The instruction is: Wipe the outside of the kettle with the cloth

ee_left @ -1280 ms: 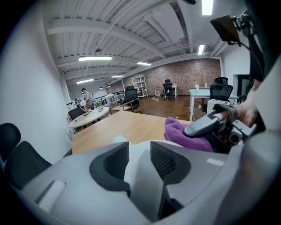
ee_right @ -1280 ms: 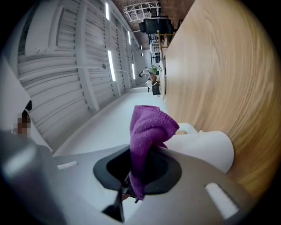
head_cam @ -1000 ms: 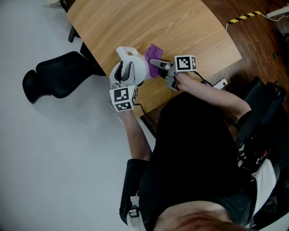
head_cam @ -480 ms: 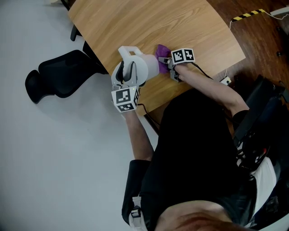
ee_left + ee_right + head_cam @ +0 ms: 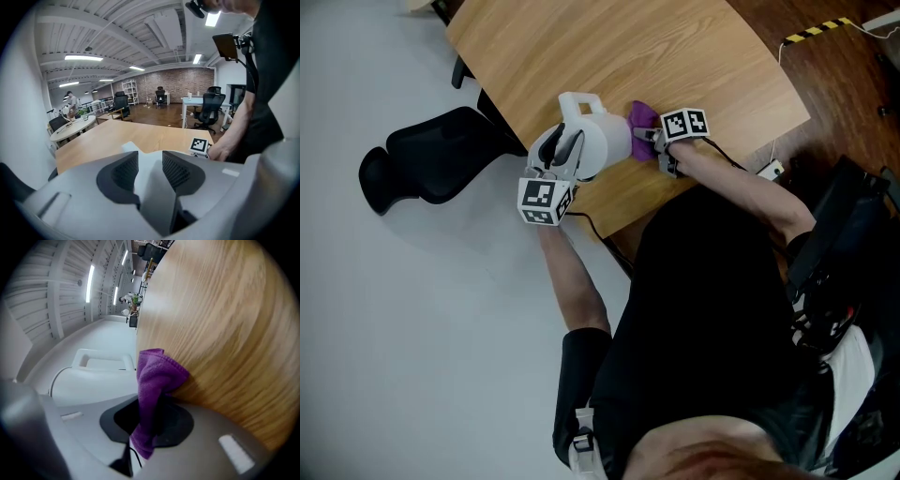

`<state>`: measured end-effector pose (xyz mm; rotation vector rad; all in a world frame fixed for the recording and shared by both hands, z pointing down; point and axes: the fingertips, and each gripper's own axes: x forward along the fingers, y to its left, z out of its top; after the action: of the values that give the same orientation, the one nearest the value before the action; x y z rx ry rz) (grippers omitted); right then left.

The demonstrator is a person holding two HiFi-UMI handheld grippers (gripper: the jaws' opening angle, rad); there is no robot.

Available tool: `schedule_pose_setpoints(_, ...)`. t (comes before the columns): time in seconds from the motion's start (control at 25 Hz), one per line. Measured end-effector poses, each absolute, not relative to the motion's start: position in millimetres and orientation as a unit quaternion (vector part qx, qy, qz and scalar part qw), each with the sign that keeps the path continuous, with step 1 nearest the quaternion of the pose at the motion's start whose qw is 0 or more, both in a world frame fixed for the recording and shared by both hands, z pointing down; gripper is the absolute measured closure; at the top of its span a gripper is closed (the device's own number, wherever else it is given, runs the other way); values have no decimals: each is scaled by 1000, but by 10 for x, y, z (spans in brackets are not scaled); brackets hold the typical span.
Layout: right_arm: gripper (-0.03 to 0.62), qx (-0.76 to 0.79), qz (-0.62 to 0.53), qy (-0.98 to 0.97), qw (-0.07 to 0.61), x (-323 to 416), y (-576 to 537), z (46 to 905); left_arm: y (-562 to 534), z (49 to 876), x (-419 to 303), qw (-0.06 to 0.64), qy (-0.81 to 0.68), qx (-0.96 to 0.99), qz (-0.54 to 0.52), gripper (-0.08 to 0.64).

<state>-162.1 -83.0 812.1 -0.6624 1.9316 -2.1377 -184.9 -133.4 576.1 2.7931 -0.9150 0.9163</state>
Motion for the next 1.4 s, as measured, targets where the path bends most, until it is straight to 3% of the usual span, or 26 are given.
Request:
schedule_pose_setpoints(0.2,537,-189,-723,647,147,-1484,-863,7798,-1442,5722,-1898,54,-312,905,284,411)
schedule_pose_setpoints(0.36,537,-117,-701,662,240,-1260,-976,6591,-1423,5740,-2092,93,-419,856,287,401)
schedule_pose_setpoints(0.52,537,-50,-593,756,274,-1225,-1142,5593,-1424,5795,-2084,119,-454,836,284,372)
schedule_pose_setpoints(1.0,537,-118,-687,683,218,-1416,-1159,6691,-1319,5722,-2005,98,-460,836,281,367)
schedule_pose_setpoints(1.24,535,-194,-707,675,82,-1545,-1143,7722,-1257,5694,-1994,88,-454,843,275,367)
schedule_pose_setpoints(1.4,535,-201,-708,677,36,-1581,-1103,8001,-1233,5715,-1980,80,-434,854,275,365)
